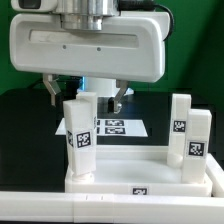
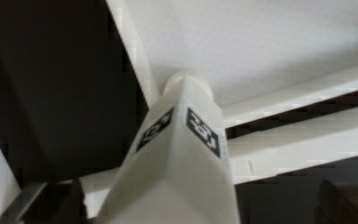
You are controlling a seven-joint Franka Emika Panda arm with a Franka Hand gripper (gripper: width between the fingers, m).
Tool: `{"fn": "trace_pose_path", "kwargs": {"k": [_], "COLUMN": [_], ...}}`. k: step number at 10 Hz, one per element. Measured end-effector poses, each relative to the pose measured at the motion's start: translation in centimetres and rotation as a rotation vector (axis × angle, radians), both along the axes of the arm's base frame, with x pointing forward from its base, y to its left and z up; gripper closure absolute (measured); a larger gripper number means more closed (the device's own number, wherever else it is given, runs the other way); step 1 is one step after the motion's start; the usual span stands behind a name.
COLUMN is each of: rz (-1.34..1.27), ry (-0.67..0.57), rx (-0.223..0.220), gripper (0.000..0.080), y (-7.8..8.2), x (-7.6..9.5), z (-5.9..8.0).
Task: Assemble desk
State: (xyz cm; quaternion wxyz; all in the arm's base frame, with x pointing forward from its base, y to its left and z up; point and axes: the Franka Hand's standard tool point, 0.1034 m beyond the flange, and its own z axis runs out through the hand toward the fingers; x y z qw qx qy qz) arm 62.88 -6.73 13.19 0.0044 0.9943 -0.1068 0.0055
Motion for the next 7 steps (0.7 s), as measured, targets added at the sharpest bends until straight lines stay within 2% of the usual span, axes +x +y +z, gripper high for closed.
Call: {"fn": "trace_pose_path", "kwargs": {"k": [4,7], "rz": [0.344,0.501], "ry": [0.000,0.000], "rx": [-0.009,-0.020], "gripper": [0.0151,0.0151], "y": [-0.47,-0.61], "x": [0.05,0.12], "z": [0.00,0.02]}}
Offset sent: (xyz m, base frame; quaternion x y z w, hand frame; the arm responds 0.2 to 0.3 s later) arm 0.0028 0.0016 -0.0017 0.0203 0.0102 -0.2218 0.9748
